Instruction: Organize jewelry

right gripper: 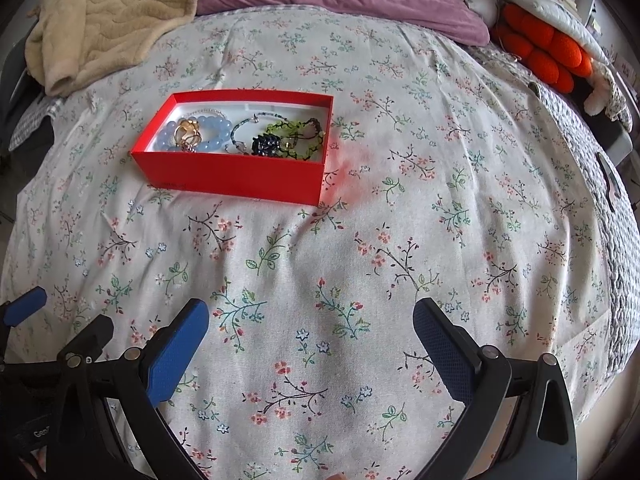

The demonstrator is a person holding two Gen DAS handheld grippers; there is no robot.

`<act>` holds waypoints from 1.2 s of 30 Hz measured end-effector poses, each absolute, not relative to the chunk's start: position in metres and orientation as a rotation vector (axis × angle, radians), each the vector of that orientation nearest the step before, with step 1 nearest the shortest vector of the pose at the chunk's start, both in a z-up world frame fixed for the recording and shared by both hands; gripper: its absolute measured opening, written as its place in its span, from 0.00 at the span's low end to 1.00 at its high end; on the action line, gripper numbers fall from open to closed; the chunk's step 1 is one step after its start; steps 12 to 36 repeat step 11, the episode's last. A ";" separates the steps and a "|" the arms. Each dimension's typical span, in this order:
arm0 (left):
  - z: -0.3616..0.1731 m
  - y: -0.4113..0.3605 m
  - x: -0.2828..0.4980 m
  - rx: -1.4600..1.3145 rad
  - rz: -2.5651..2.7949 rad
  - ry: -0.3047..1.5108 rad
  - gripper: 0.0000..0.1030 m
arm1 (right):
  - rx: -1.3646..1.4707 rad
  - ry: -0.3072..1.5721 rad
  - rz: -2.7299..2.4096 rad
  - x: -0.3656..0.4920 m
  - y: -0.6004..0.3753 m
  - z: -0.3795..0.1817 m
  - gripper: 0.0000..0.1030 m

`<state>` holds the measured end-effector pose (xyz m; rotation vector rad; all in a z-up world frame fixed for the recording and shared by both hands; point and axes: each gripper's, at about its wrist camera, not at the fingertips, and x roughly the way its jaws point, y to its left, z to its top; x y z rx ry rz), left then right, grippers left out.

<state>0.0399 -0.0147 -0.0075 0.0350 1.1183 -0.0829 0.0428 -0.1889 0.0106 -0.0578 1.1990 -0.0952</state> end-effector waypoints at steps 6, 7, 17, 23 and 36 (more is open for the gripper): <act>-0.004 -0.009 0.041 0.010 -0.080 1.111 0.99 | -0.059 1.204 -0.102 0.043 -0.185 0.009 1.00; -0.004 -0.009 0.041 0.008 -0.079 1.111 0.99 | -0.061 1.205 -0.101 0.043 -0.184 0.008 1.00; -0.003 -0.007 0.041 0.004 -0.076 1.106 0.99 | -0.065 1.215 -0.106 0.043 -0.182 0.006 1.00; -0.003 -0.007 0.041 0.004 -0.076 1.106 0.99 | -0.065 1.215 -0.106 0.043 -0.182 0.006 1.00; -0.003 -0.007 0.041 0.004 -0.076 1.106 0.99 | -0.065 1.215 -0.106 0.043 -0.182 0.006 1.00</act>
